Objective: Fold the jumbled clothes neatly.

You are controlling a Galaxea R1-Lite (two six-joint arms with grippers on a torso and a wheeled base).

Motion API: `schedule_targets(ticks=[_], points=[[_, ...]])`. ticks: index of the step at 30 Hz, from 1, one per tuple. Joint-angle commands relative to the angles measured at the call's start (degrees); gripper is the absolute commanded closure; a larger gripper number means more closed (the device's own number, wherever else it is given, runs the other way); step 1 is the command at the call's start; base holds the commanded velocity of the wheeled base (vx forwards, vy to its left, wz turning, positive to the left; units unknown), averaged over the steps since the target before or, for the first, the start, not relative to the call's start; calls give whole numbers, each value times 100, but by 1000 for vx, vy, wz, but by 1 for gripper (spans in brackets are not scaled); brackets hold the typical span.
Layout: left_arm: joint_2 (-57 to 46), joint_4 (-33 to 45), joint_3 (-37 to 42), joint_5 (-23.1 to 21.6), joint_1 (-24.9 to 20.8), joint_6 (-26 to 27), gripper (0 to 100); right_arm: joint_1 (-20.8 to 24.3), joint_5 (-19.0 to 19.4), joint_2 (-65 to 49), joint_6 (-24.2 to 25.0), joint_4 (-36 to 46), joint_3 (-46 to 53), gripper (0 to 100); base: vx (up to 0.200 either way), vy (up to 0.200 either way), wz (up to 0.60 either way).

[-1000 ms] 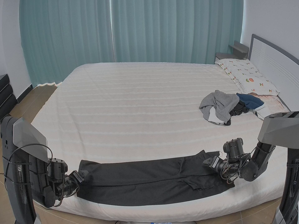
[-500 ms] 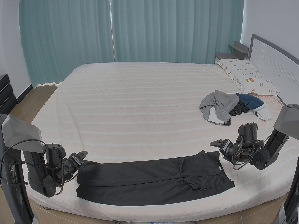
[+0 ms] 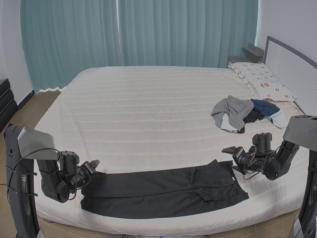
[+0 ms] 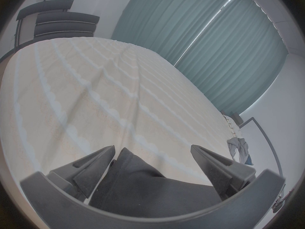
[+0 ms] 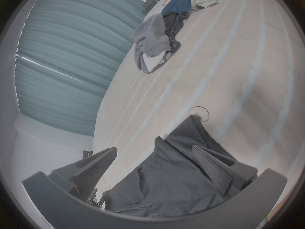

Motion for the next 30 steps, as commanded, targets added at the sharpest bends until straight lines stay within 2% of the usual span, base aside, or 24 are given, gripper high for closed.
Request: schedule_targets(ticks=[1, 5, 6, 10, 14, 25, 29, 30], points=[[149, -11, 47, 87, 16, -17, 0, 2, 0, 143, 18, -123, 221, 0, 0, 0, 0], [149, -19, 117, 105, 16, -61, 0, -42, -9, 152, 18, -343, 309, 0, 0, 0, 0], [140, -19, 143, 114, 16, -61, 100, -60, -18, 170, 18, -361, 318, 0, 0, 0, 0], [140, -19, 196, 202, 24, -132, 100, -60, -44, 196, -8, -387, 327, 0, 0, 0, 0], [122, -28, 214, 378, 68, -439, 100, -113, -79, 214, -17, -387, 265, 0, 0, 0, 0], [131, -28, 258, 378, 139, -492, 100, -139, -211, 451, -255, -422, 89, 0, 0, 0, 0], [122, -19, 284, 378, 130, -501, 100, -77, -211, 433, -448, -686, 142, 0, 0, 0, 0], [122, -19, 284, 378, 139, -501, 0, -60, -211, 451, -562, -756, 160, 0, 0, 0, 0]])
